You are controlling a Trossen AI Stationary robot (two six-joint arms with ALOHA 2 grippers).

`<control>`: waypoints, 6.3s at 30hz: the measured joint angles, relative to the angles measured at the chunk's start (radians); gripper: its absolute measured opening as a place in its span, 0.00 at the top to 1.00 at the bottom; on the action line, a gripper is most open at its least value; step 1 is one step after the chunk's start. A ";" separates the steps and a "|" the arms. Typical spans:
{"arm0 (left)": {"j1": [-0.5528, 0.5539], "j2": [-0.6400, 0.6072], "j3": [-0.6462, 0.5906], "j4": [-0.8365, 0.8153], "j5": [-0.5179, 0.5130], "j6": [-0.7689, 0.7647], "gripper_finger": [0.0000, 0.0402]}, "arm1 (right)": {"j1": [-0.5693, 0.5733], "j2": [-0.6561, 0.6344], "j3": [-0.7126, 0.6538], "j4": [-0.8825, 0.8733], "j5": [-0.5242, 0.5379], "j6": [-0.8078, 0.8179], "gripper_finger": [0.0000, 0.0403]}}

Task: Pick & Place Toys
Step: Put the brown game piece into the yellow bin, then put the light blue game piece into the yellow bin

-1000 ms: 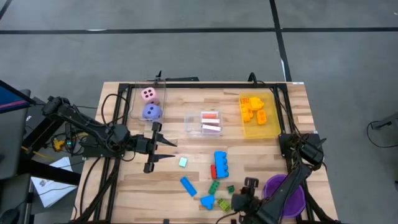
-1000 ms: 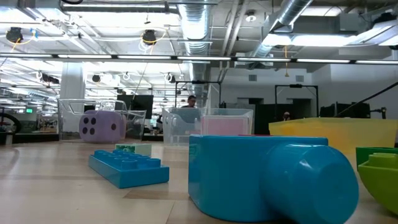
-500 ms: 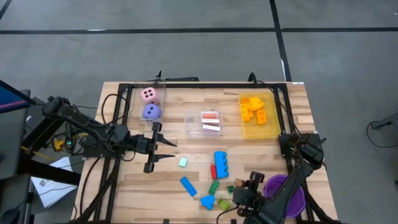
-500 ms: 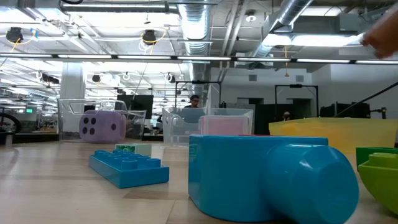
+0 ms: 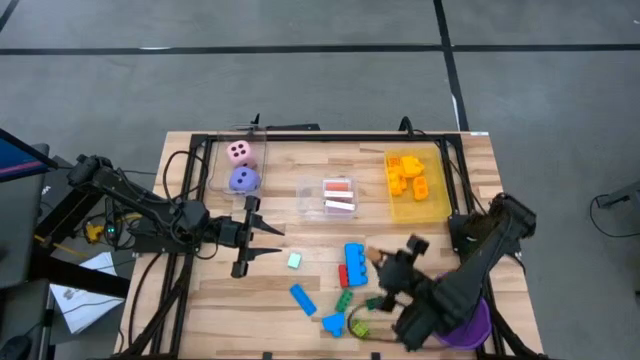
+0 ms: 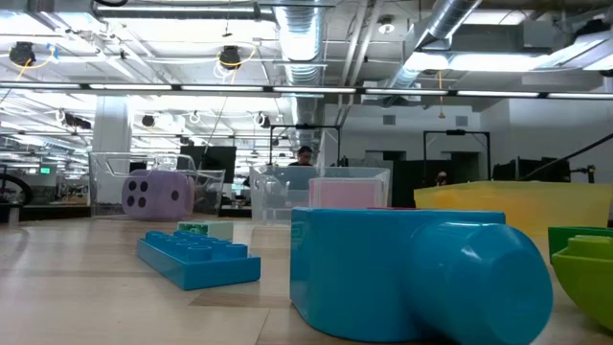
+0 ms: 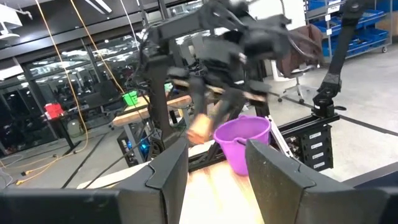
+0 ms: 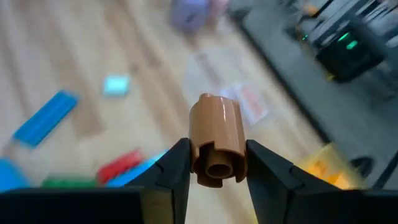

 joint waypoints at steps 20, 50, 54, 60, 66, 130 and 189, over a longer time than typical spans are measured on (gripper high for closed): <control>0.000 0.000 0.000 -0.003 0.005 0.000 0.61 | -0.595 -0.175 -0.072 0.000 -0.196 -0.316 0.69; 0.000 0.000 0.000 -0.006 0.000 0.000 0.61 | -1.093 -0.683 -0.981 0.149 -0.733 -0.431 0.69; 0.000 0.000 0.000 -0.006 0.000 0.000 0.61 | -1.119 -0.681 -1.041 0.203 -0.737 -0.464 0.69; 0.000 0.000 0.000 -0.006 0.001 0.000 0.61 | -1.143 -0.684 -1.048 0.251 -0.737 -0.501 0.69; 0.000 0.000 0.000 -0.006 0.001 0.000 0.61 | -1.153 -0.684 -1.048 0.244 -0.750 -0.507 0.68; 0.001 0.000 0.000 0.005 0.004 0.001 0.61 | -0.227 -0.742 -0.831 0.865 -0.158 -0.354 0.38; 0.006 0.374 0.212 -0.194 -0.125 -0.109 0.26 | -0.110 -0.711 -0.802 0.915 -0.045 -0.486 0.38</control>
